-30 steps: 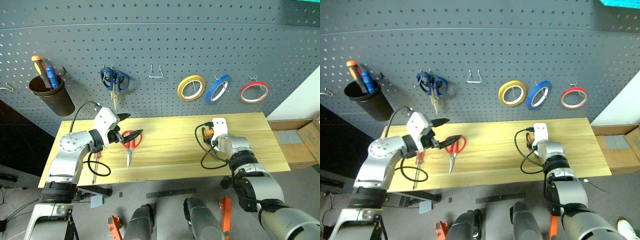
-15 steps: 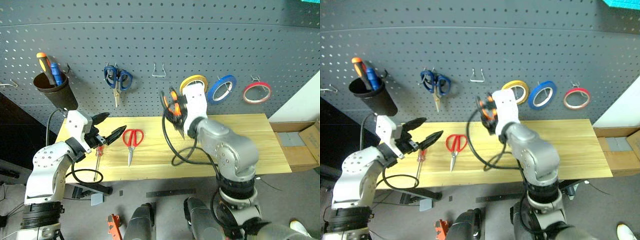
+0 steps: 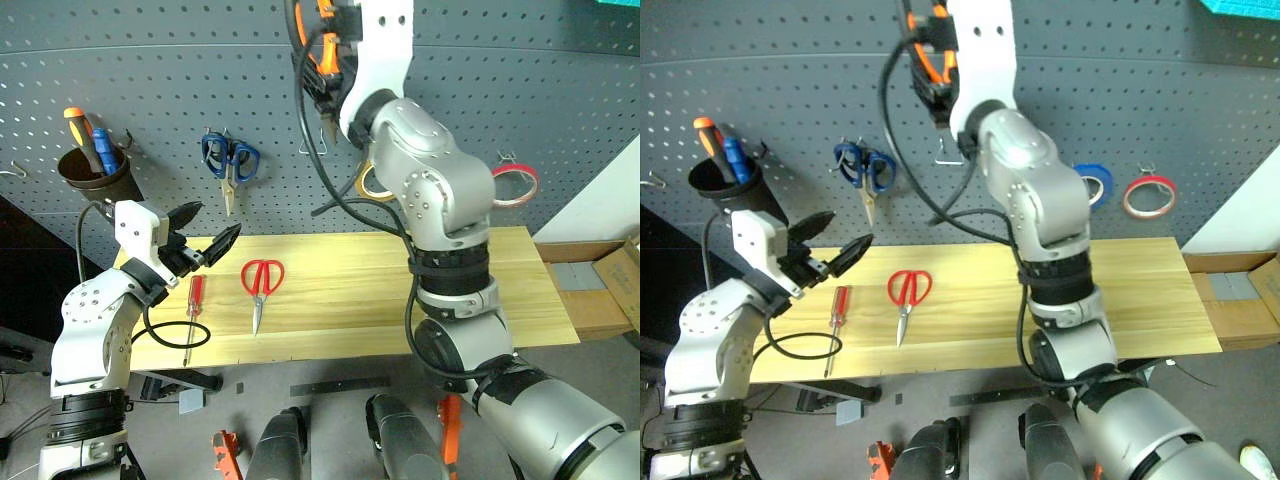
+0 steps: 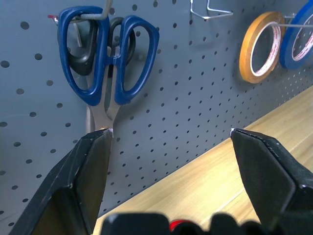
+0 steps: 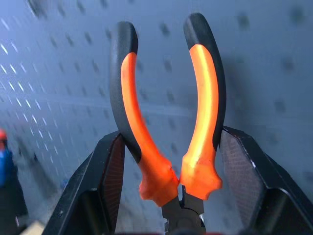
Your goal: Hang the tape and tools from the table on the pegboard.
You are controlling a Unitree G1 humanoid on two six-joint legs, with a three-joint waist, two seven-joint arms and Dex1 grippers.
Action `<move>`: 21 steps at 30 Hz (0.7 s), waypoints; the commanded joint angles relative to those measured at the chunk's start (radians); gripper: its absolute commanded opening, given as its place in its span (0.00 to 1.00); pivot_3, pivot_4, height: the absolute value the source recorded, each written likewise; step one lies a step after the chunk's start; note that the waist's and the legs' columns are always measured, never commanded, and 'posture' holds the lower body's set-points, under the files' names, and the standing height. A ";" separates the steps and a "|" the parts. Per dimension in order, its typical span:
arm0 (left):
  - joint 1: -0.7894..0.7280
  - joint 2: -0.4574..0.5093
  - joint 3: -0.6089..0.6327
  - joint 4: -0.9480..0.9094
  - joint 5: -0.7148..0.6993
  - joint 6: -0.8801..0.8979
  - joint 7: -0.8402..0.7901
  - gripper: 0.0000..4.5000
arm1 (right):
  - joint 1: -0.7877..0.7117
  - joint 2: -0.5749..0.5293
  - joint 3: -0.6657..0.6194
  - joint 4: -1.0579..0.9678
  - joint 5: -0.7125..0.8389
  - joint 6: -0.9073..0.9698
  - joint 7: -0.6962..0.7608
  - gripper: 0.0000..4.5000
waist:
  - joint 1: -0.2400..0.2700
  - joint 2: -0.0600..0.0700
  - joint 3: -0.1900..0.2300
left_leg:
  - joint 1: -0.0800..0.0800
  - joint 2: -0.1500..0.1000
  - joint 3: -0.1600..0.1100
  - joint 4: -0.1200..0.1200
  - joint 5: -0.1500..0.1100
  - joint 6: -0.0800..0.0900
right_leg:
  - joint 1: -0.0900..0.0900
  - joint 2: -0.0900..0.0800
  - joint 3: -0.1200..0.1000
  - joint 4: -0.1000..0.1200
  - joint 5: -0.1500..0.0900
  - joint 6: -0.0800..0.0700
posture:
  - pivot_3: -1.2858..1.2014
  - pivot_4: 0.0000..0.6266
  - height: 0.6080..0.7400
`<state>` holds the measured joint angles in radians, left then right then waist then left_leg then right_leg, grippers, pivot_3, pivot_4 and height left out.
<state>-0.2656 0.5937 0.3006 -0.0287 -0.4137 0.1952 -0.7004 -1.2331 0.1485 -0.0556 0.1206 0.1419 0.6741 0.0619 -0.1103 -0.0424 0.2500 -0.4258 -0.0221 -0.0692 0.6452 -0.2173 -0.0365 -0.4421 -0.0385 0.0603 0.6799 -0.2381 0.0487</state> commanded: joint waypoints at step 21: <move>-0.178 -0.056 -0.109 0.021 0.028 -0.013 0.025 0.92 | -0.117 0.036 0.046 0.701 -0.059 -0.846 0.029 0.54 | 0.023 -0.007 -0.009 | 0.000 0.000 -0.001 0.000 0.001 -0.001 | 0.000 0.001 -0.001 0.000 0.000 0.000 | 0.53 0.24 1.00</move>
<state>-0.4170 0.5417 0.1979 0.0059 -0.3890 0.1950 -0.6704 -1.2945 0.1618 -0.0002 0.8104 0.0807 -0.0991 0.0830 -0.0871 -0.0494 0.2412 -0.4257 -0.0218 -0.0699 0.6448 -0.2165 -0.0379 -0.4423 -0.0373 0.0595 0.6804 -0.2380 0.0485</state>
